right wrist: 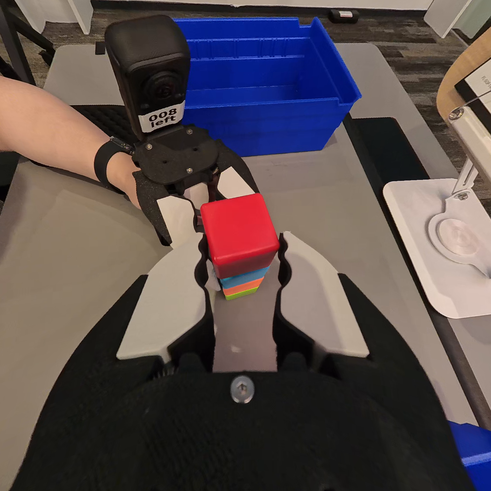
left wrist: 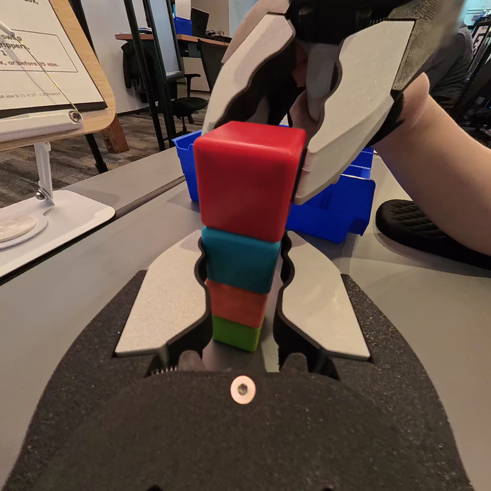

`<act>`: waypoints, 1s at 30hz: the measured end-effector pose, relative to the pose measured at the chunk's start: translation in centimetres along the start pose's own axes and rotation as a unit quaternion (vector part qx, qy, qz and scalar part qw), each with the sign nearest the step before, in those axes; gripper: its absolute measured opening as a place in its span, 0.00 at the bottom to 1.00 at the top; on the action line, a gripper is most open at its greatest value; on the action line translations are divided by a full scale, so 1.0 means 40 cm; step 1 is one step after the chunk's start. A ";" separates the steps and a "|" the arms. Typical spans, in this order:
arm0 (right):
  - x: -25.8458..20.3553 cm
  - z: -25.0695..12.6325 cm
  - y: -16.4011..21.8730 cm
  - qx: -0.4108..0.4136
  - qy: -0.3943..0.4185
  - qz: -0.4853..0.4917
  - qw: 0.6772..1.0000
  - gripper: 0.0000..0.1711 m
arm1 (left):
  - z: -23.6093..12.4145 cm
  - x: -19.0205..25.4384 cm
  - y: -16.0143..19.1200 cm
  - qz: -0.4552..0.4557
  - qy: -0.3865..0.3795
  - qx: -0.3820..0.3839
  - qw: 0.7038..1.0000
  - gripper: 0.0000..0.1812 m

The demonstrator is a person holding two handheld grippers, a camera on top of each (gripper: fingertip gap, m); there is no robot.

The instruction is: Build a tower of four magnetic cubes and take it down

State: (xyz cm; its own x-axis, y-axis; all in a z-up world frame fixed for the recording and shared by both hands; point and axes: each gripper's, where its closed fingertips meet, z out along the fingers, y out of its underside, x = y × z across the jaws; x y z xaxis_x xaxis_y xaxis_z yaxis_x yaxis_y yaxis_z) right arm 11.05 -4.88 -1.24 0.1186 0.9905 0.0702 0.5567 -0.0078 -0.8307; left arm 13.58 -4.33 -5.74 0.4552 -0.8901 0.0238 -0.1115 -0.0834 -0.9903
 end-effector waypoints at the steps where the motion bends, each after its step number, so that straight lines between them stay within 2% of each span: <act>1: 0.000 0.000 0.000 -0.001 0.000 -0.001 1.000 0.30 | 0.001 0.000 0.000 0.000 0.001 -0.001 1.000 0.29; 7: 0.005 -0.009 -0.016 0.003 0.035 -0.044 0.998 0.30 | 0.003 -0.003 0.000 -0.005 0.005 -0.005 1.000 0.29; 11: 0.012 -0.076 -0.076 0.065 0.050 -0.036 0.996 0.30 | 0.003 -0.001 0.001 0.000 0.007 -0.006 1.000 0.29; 13: 0.069 -0.158 -0.085 0.076 0.122 -0.029 0.989 0.30 | 0.003 -0.001 0.001 0.000 0.008 -0.006 1.000 0.29; 15: 0.165 -0.286 -0.065 0.088 0.232 0.022 0.968 0.30 | 0.003 -0.001 0.001 0.000 0.007 -0.006 1.000 0.29; 16: 0.227 -0.360 -0.025 0.082 0.301 0.070 0.948 0.30 | 0.004 -0.001 0.001 0.000 0.006 -0.007 1.000 0.29; 18: 0.332 -0.483 0.120 0.040 0.410 0.184 0.892 0.30 | 0.005 -0.001 0.002 -0.001 0.001 -0.010 1.000 0.29; 20: 0.396 -0.545 0.294 -0.012 0.465 0.290 0.837 0.30 | 0.006 0.000 0.002 0.000 0.000 -0.009 1.000 0.29; 22: 0.418 -0.534 0.438 -0.063 0.458 0.368 0.807 0.30 | 0.005 0.000 0.002 -0.001 0.001 -0.008 1.000 0.28; 24: 0.431 -0.510 0.520 -0.080 0.452 0.414 0.786 0.30 | 0.005 0.001 0.002 -0.001 0.002 -0.010 1.000 0.29; 30: 0.464 -0.473 0.627 -0.134 0.495 0.423 0.747 0.30 | 0.006 0.002 0.002 -0.001 0.003 -0.012 1.000 0.28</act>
State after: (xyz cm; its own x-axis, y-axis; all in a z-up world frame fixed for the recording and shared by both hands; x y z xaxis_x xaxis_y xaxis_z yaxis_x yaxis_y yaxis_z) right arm 42.78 10.71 -10.33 0.9973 0.0300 0.0667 0.0674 -0.7323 -0.6777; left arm 13.80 -4.30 -5.86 0.4496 -0.8928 0.0274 -0.1307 -0.0961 -0.9868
